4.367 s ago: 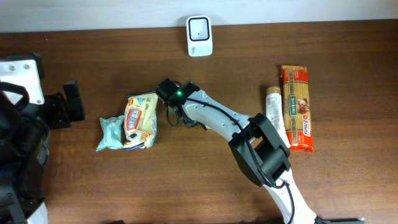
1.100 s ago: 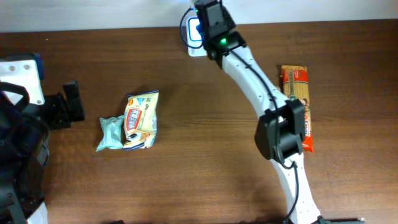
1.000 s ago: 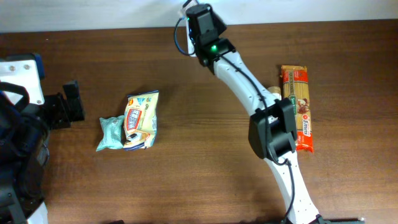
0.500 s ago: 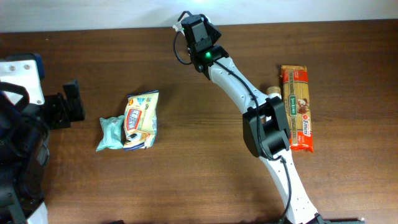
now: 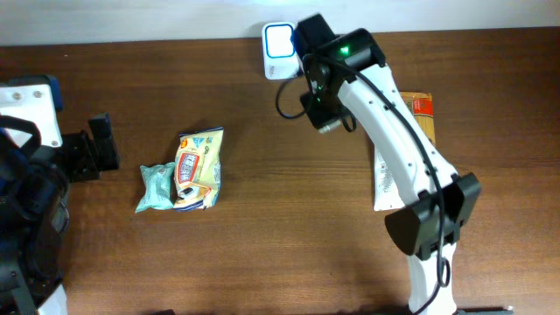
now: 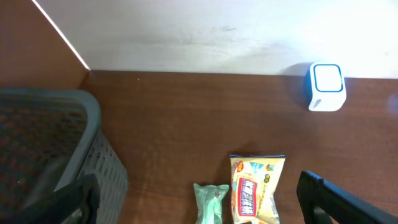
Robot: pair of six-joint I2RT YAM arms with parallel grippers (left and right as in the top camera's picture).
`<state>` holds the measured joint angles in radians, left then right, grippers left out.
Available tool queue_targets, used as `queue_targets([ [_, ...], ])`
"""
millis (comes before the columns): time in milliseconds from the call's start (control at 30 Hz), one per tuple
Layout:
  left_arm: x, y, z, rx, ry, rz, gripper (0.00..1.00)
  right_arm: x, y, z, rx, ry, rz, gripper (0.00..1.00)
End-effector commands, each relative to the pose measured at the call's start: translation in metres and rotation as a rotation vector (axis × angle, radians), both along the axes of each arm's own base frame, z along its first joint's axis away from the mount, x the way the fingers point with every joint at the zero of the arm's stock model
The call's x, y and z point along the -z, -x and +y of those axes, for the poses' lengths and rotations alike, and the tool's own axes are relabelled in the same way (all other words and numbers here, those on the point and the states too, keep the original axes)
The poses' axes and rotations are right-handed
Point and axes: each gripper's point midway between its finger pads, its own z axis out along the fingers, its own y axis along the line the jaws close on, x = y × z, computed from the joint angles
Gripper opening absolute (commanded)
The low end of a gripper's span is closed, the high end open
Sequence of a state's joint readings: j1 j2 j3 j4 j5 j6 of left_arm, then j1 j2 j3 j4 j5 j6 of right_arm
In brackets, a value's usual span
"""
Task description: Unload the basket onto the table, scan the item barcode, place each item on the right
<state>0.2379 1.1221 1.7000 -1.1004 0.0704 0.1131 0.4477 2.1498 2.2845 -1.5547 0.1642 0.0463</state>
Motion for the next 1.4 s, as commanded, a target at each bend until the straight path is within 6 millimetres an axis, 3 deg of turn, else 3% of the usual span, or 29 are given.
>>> queue_targets([
  [0,-0.004,0.002,0.002,-0.001,-0.020,-0.009,0.99,0.064,0.020,-0.033,0.123,0.001,0.218,0.04],
  [100,-0.004,0.002,0.002,-0.001,-0.020,-0.009,0.99,0.117,0.036,-0.067,0.214,-0.005,0.334,0.04],
  [167,-0.004,0.002,0.002,-0.002,-0.020,-0.009,0.99,0.138,0.047,-0.087,0.262,0.002,0.383,0.08],
  [200,-0.004,0.002,0.002,-0.001,-0.020,-0.009,0.99,0.145,0.051,-0.094,0.278,0.003,0.401,0.27],
  [267,-0.004,0.002,0.002,-0.001,-0.020,-0.009,0.99,0.146,0.052,-0.098,0.286,0.003,0.406,0.51],
  [367,-0.004,0.002,0.002,-0.002,-0.020,-0.009,0.99,0.126,0.043,-0.099,0.265,-0.006,0.387,0.55],
  [400,-0.004,0.002,0.002,-0.002,-0.020,-0.009,0.99,0.101,0.031,-0.095,0.262,-0.024,0.348,0.56],
  [467,-0.004,0.002,0.002,-0.002,-0.020,-0.009,0.99,0.078,0.020,-0.076,0.253,-0.127,0.315,0.56],
  [500,-0.004,0.002,0.002,-0.002,-0.020,-0.008,0.99,0.060,0.013,-0.031,0.217,-0.361,0.317,0.56],
  [533,-0.004,0.002,0.002,-0.001,-0.020,-0.008,0.99,0.056,0.012,-0.002,0.179,-0.478,0.332,0.57],
  [600,-0.004,0.002,0.002,-0.001,-0.020,-0.008,0.99,0.060,0.015,0.041,0.090,-0.541,0.340,0.66],
  [633,-0.004,0.002,0.002,-0.001,-0.020,-0.008,0.99,0.065,0.024,0.072,0.022,-0.558,0.353,0.72],
  [700,-0.004,0.002,0.002,-0.002,-0.020,-0.008,0.99,0.072,0.041,0.115,-0.083,-0.559,0.365,0.73],
  [767,-0.002,0.001,0.002,-0.002,-0.019,-0.003,0.99,0.082,0.065,0.176,-0.216,-0.567,0.347,0.73],
  [833,-0.002,0.001,0.002,-0.002,-0.019,-0.001,0.99,0.096,0.071,0.210,-0.197,-0.577,0.330,0.74],
  [867,-0.002,0.001,0.002,-0.001,-0.018,-0.001,0.99,0.105,0.068,0.231,-0.167,-0.607,0.306,0.81],
  [933,-0.002,0.001,0.002,-0.002,-0.019,-0.001,0.99,0.128,0.039,0.249,-0.087,-0.621,0.205,0.93],
  [1000,-0.002,0.001,0.002,-0.002,-0.019,-0.001,0.99,0.146,0.023,0.258,-0.098,-0.643,0.162,0.99],
  [1100,-0.002,0.001,0.002,-0.001,-0.018,-0.001,0.99,0.183,0.015,0.268,-0.105,-0.655,0.155,0.99],
  [1233,-0.002,0.001,0.002,-0.002,-0.018,-0.001,0.99,0.209,0.015,0.276,-0.115,-0.665,0.164,1.00],
  [1267,-0.002,0.001,0.002,-0.001,-0.018,-0.001,0.99,0.216,0.020,0.277,-0.118,-0.656,0.179,0.95],
  [1300,-0.002,0.001,0.002,-0.001,-0.018,-0.001,0.99,0.225,0.030,0.280,-0.125,-0.641,0.201,0.84],
  [1333,-0.002,0.001,0.002,-0.002,-0.018,-0.001,0.99,0.227,0.035,0.283,-0.132,-0.636,0.211,0.65],
  [1367,-0.002,0.001,0.002,-0.001,-0.018,-0.001,0.99,0.227,0.039,0.285,-0.138,-0.632,0.216,0.31],
])
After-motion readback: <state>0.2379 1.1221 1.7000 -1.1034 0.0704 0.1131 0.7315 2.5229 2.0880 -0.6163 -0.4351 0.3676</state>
